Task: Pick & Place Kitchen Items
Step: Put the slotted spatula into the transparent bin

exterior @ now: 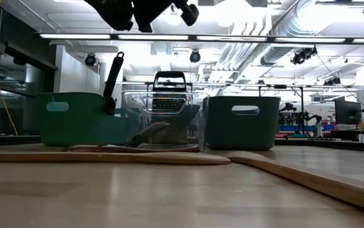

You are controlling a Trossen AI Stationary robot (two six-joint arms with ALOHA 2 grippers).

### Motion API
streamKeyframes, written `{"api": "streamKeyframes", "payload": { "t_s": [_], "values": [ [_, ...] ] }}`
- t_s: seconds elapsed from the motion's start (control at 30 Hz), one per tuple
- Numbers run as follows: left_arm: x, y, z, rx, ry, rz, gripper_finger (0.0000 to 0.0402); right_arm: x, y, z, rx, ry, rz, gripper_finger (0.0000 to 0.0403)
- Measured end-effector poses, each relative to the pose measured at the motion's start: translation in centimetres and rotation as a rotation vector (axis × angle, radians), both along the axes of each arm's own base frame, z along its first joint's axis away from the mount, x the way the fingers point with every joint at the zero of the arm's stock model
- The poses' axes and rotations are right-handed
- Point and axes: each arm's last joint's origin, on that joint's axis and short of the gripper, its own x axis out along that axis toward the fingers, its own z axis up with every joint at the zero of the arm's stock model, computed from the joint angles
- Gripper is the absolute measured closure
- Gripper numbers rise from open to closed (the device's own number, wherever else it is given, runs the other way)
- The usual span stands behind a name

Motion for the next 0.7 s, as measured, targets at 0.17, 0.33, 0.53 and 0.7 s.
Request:
{"api": "streamKeyframes", "payload": {
  "t_s": [0.17,0.33,0.53,0.7],
  "values": [
    [0.02,-0.02,-0.03,-0.002,0.005,-0.002,0.0305,0.01,-0.18,0.00,0.001,-0.001,0.033,0.0319],
    [0.02,-0.01,-0.04,-0.016,0.020,-0.004,0.0305,0.02,-0.18,-0.01,0.021,-0.003,0.036,0.0319],
    [0.12,0.07,-0.14,-0.044,0.046,0.013,0.0245,0.02,-0.33,-0.11,0.059,0.001,-0.006,0.0324],
    [0.23,0.30,-0.49,-0.062,0.086,0.025,0.0194,0.00,-0.46,-0.49,0.111,0.039,-0.035,0.0333]
  ]
}}
